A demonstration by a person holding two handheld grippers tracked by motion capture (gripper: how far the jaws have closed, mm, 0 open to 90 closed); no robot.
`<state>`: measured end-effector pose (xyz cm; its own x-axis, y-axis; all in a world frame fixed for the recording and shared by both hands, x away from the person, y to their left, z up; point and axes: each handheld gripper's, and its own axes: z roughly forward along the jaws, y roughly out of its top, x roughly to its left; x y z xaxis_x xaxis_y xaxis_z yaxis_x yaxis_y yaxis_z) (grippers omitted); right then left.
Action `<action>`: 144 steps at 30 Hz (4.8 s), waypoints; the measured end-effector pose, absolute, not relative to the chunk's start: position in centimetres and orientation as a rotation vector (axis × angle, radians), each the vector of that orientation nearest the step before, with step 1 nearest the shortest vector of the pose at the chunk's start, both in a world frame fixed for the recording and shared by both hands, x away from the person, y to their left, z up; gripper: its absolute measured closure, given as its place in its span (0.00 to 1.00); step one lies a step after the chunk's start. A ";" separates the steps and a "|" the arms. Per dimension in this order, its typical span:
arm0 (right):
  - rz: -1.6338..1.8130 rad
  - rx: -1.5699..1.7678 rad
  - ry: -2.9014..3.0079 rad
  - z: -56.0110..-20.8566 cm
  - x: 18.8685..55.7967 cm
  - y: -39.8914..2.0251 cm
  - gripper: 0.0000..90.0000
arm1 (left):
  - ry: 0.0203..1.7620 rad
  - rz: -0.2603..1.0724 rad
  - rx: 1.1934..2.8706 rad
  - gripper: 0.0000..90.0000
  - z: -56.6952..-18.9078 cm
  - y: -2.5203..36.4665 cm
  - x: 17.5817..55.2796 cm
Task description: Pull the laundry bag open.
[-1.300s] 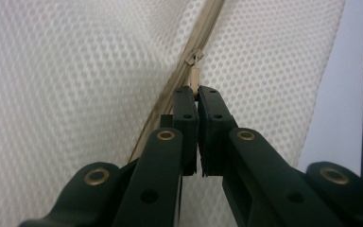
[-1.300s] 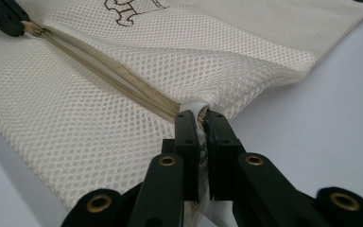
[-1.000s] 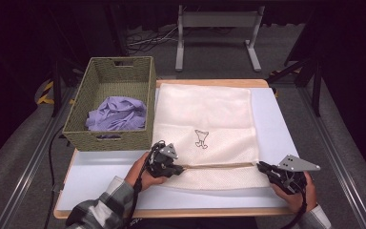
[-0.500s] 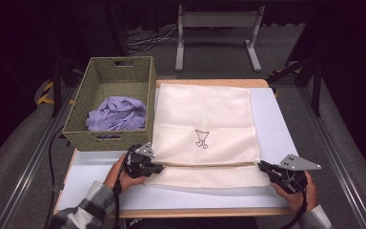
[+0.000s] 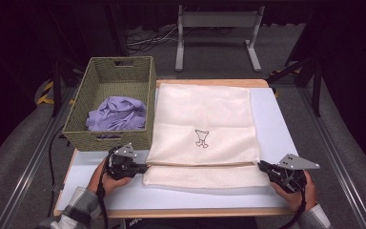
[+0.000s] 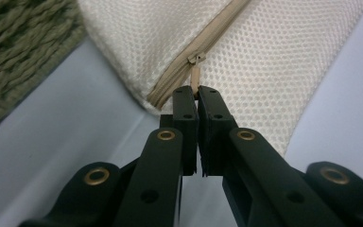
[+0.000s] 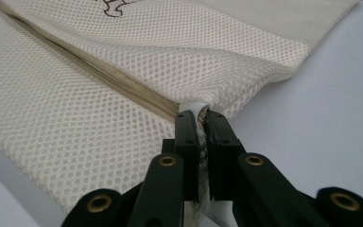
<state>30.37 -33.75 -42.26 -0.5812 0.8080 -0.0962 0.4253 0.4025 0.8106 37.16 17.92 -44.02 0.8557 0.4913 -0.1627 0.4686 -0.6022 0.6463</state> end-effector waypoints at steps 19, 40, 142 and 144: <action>1.051 1.076 2.191 -42.5 30.5 -34.0 0.95 | 0.732 0.092 2.277 0.96 -44.7 19.5 36.7; 1.050 1.066 2.248 -42.8 30.5 -34.4 0.88 | 0.787 0.307 2.115 0.83 -43.6 22.7 34.5; 0.938 0.611 2.510 -42.7 38.1 -18.1 0.98 | 0.870 0.472 2.080 0.11 -45.1 23.4 30.1; 0.951 0.621 2.506 -42.5 38.0 -18.2 0.98 | 0.866 0.474 2.088 0.10 -45.2 23.4 30.1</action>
